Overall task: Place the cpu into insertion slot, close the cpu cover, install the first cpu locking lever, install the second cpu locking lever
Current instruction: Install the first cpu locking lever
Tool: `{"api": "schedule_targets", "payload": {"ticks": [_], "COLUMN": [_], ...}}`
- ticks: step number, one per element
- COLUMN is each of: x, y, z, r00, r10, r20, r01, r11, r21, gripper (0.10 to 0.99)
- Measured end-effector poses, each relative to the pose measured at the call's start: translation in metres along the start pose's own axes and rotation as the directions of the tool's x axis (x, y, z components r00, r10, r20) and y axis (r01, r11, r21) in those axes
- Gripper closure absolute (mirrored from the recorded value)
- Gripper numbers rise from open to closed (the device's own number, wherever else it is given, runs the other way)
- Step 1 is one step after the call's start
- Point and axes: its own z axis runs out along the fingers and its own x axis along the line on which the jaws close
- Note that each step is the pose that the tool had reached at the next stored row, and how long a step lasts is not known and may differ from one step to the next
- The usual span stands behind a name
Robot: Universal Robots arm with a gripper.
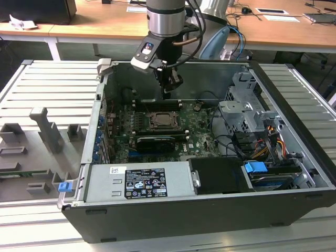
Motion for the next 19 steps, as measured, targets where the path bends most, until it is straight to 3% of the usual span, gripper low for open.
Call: {"api": "schedule_targets", "payload": {"ticks": [13,19], "x": [0.0,0.0], "y": [0.0,0.0], "z": [0.0,0.0], "r00": [0.996,0.9898], "r10": [-0.089,-0.142], "r20": [-0.005,-0.008], "r01": [0.089,0.142], "r11": [0.9961,0.9898], "r21": [-0.003,-0.004], "gripper": [0.98,0.98]}}
